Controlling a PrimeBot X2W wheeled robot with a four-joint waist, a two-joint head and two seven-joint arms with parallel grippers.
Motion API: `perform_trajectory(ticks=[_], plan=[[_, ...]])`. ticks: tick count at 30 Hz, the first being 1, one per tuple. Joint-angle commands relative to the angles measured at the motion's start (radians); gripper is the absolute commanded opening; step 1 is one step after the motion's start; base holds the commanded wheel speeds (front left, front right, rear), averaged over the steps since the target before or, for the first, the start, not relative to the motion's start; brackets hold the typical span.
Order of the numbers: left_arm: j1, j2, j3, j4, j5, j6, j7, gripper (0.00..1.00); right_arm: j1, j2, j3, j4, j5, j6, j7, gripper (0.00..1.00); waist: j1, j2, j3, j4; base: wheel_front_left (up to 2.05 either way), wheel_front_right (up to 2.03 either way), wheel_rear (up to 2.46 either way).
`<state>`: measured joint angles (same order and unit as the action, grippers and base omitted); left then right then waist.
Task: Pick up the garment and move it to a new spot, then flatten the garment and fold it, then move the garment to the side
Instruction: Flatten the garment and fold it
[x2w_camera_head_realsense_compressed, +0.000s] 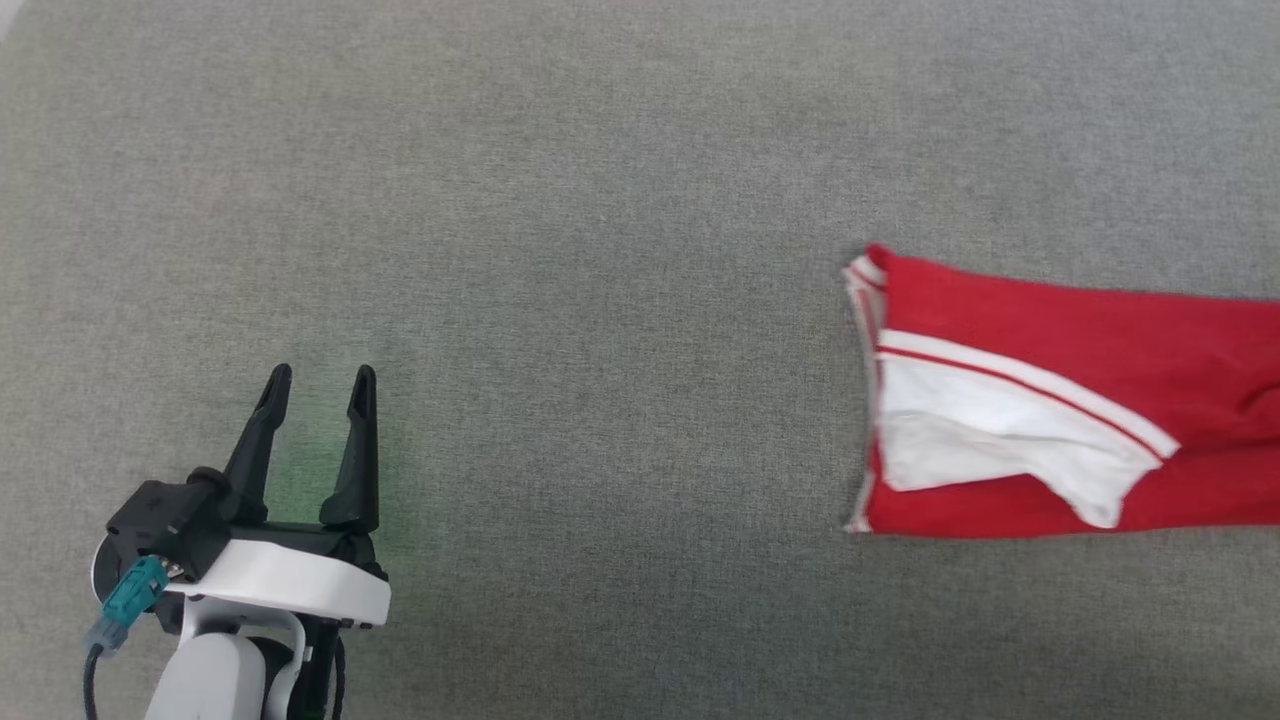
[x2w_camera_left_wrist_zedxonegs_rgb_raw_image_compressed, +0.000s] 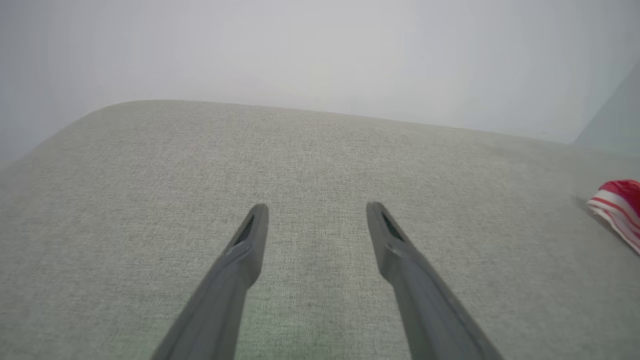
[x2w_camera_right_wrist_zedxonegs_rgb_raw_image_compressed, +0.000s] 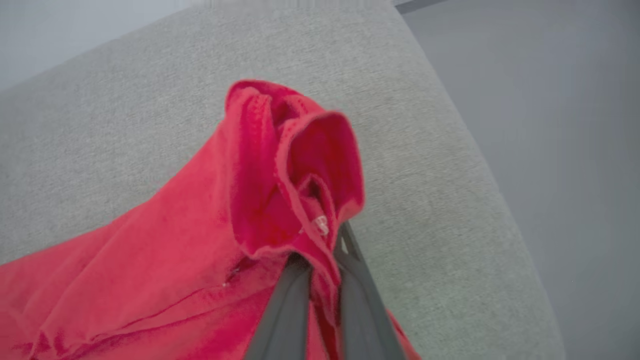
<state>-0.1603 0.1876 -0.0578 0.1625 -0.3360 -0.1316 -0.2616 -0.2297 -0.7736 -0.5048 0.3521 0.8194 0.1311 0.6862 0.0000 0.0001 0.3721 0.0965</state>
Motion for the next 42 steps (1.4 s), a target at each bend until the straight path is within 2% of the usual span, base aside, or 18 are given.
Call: perform_trajectory(ticks=[1, 8, 12, 17, 23, 30, 31, 37, 42], plan=[[-0.011, 0.004, -0.001, -0.003, -0.002, 0.003, -0.004, 1.00, 0.012, -0.012, -0.022, 0.007, 0.006, -0.001, -0.002, 0.00, 0.0000, -0.0001, 0.003, -0.003, 0.00, 0.00, 0.00], [-0.009, 0.013, -0.016, 0.002, 0.005, 0.003, -0.004, 1.00, 0.025, -0.011, -0.044, 0.005, 0.024, -0.001, -0.011, 0.00, 0.0000, -0.0001, -0.006, -0.002, 0.00, 0.00, 0.00], [-0.004, 0.010, -0.026, 0.011, 0.008, 0.003, -0.004, 1.00, 0.044, 0.002, 0.005, -0.036, 0.032, -0.001, -0.003, 0.00, 0.0000, -0.0001, -0.021, 0.003, 0.00, 0.00, 0.00], [0.004, 0.001, -0.028, 0.010, 0.000, 0.003, -0.004, 1.00, 0.077, 0.010, 0.112, -0.148, 0.046, 0.000, 0.026, 0.00, 0.0000, -0.0001, -0.039, 0.019, 0.00, 0.00, 0.00], [0.020, -0.001, -0.056, 0.005, -0.035, 0.003, -0.004, 1.00, 0.098, 0.043, 0.251, -0.348, 0.040, 0.000, 0.069, 0.00, 0.0000, -0.0001, -0.061, 0.042, 0.00, 0.00, 0.00], [0.036, -0.008, -0.076, 0.012, -0.045, 0.003, -0.004, 1.00, 0.079, 0.087, 0.463, -0.521, -0.004, 0.000, 0.124, 0.00, 0.0000, -0.0001, -0.084, 0.073, 0.00, 0.00, 0.00], [0.036, -0.008, -0.085, 0.015, -0.049, 0.003, -0.004, 1.00, 0.070, 0.104, 0.525, -0.546, -0.012, 0.000, 0.140, 0.00, 0.0000, -0.0001, -0.091, 0.084, 0.00, 0.00, 0.00], [0.036, -0.009, -0.085, 0.018, -0.058, 0.003, -0.004, 1.00, 0.024, 0.138, 0.675, -0.584, -0.036, 0.000, 0.169, 0.00, 0.0000, -0.0001, -0.104, 0.110, 0.00, 0.00, 0.00], [0.039, -0.016, -0.089, 0.028, -0.064, 0.003, -0.004, 1.00, -0.017, 0.168, 0.744, -0.553, -0.050, 0.000, 0.165, 0.00, 0.0000, -0.0001, -0.109, 0.123, 0.00, 0.00, 0.00]])
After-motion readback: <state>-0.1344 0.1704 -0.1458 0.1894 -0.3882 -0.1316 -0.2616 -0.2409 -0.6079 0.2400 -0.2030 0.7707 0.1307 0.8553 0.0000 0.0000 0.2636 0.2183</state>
